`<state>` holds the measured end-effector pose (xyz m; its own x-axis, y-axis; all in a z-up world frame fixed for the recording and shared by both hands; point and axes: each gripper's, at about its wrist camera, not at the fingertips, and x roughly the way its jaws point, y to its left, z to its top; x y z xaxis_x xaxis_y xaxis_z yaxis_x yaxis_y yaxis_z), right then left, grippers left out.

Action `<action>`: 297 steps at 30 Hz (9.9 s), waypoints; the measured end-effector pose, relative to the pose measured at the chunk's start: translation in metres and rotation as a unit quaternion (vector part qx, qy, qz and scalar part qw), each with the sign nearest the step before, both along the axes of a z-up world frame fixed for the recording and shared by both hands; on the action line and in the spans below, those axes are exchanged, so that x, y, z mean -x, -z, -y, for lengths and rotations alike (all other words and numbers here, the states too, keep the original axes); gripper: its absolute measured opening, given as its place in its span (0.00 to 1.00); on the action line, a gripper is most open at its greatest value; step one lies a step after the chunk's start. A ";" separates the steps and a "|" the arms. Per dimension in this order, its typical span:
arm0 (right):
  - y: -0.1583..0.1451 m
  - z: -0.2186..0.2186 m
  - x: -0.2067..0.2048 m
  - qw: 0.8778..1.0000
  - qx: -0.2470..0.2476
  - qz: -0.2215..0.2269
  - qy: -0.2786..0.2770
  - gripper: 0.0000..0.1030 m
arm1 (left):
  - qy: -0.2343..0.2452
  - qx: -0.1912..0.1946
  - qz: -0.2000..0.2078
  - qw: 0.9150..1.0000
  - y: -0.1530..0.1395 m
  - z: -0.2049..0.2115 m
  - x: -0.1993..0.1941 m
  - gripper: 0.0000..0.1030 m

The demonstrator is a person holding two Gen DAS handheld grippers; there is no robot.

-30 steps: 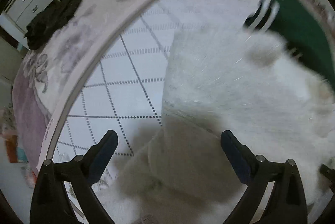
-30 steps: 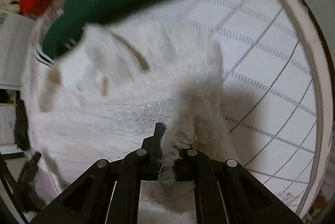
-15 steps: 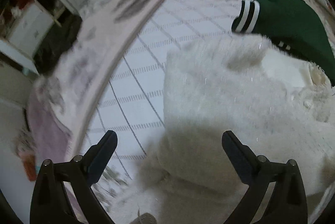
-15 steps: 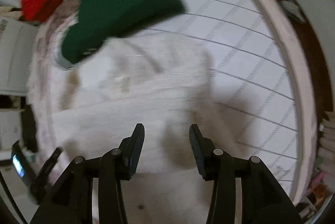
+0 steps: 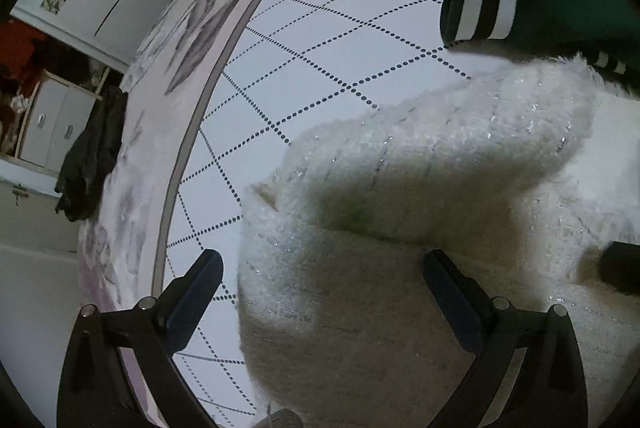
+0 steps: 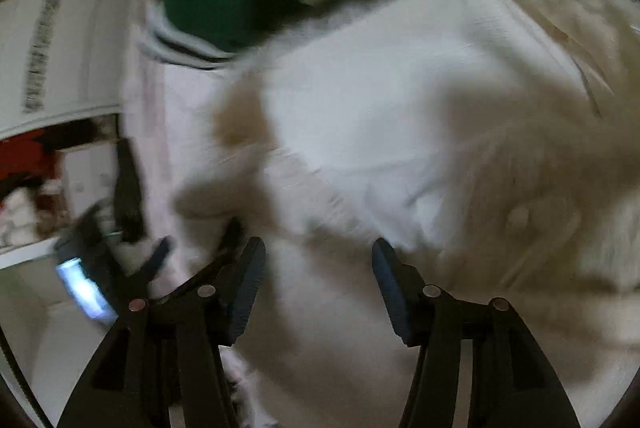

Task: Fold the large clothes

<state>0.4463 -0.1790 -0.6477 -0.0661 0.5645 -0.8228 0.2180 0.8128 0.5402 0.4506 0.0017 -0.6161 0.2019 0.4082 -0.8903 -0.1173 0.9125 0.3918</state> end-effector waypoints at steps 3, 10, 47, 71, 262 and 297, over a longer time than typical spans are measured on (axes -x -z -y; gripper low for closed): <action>0.004 0.001 -0.002 1.000 0.005 0.001 0.006 0.53 | -0.006 0.008 0.001 1.000 0.000 -0.002 -0.001 1.00; -0.007 -0.027 0.002 0.996 0.043 0.051 -0.056 0.07 | -0.011 0.019 0.006 1.000 -0.007 -0.004 -0.003 1.00; -0.036 0.064 -0.008 0.973 0.228 0.033 -0.015 0.08 | 0.059 0.053 0.005 0.997 -0.003 0.062 -0.007 1.00; -0.147 0.243 0.193 0.978 0.156 -0.038 0.137 0.69 | 0.033 0.150 0.033 0.988 -0.092 0.085 0.080 1.00; -0.223 0.398 0.327 0.992 0.120 0.022 -0.030 0.77 | 0.048 -0.018 -0.029 0.998 -0.074 0.240 0.335 1.00; -0.116 0.349 0.262 0.983 -0.152 0.033 0.098 0.39 | 0.007 0.068 -0.047 0.997 -0.031 0.207 0.320 0.10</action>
<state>0.1841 -0.5282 -0.5317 0.1171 0.7820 -0.6122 0.3105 0.5567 0.7705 0.1308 -0.2052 -0.5850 0.1195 0.2803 -0.9524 -0.0719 0.9592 0.2733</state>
